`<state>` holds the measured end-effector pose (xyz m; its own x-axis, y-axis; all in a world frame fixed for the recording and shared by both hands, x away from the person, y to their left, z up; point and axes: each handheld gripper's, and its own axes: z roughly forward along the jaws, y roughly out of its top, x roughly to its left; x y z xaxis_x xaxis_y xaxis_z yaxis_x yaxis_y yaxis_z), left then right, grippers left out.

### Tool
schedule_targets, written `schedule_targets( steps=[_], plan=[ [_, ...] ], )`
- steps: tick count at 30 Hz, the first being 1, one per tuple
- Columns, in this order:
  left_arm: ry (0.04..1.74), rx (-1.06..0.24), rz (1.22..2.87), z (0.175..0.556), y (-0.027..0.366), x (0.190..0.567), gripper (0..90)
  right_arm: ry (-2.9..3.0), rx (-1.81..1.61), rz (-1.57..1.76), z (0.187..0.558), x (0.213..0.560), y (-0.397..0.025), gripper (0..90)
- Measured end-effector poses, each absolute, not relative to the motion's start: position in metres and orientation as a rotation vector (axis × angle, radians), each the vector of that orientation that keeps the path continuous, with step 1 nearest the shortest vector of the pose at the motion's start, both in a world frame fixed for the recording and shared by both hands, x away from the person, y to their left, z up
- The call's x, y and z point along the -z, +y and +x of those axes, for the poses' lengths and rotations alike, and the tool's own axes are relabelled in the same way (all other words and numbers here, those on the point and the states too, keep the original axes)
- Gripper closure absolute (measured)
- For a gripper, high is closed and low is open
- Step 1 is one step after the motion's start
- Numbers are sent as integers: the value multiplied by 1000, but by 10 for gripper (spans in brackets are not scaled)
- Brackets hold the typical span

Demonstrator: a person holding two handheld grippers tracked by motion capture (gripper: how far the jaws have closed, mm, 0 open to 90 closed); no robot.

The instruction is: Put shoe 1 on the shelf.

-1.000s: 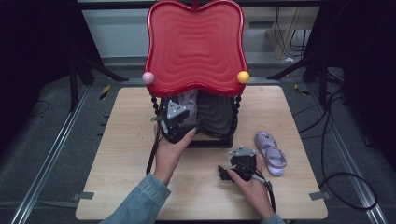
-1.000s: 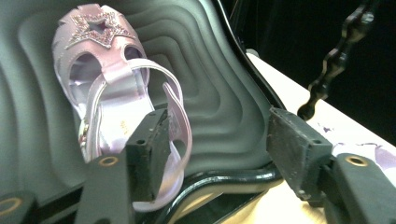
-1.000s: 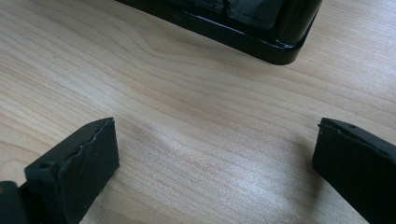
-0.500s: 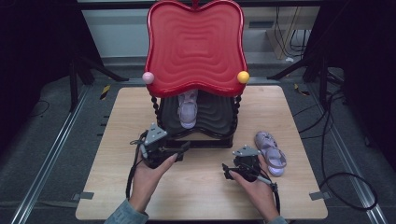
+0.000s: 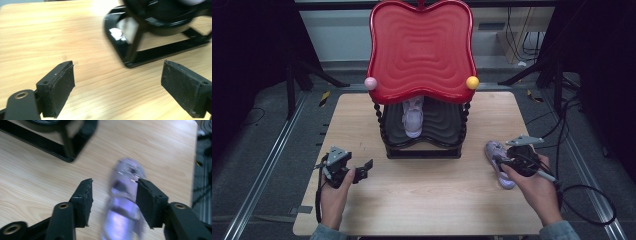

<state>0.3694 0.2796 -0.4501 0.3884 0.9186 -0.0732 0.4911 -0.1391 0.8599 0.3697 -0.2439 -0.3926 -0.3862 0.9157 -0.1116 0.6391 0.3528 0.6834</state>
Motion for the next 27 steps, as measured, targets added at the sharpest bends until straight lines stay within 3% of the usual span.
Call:
schedule_targets(
  steps=[5,16,27],
  plan=[
    [1268,-696,1776,369,293,459,109,2179,-714,1425,378,399,-269,524],
    [1316,-738,1773,366,300,471,109,2265,-609,1571,396,432,-288,480],
    [1312,-737,1806,367,297,475,110,2332,-551,1657,405,454,-296,645]
  ],
)
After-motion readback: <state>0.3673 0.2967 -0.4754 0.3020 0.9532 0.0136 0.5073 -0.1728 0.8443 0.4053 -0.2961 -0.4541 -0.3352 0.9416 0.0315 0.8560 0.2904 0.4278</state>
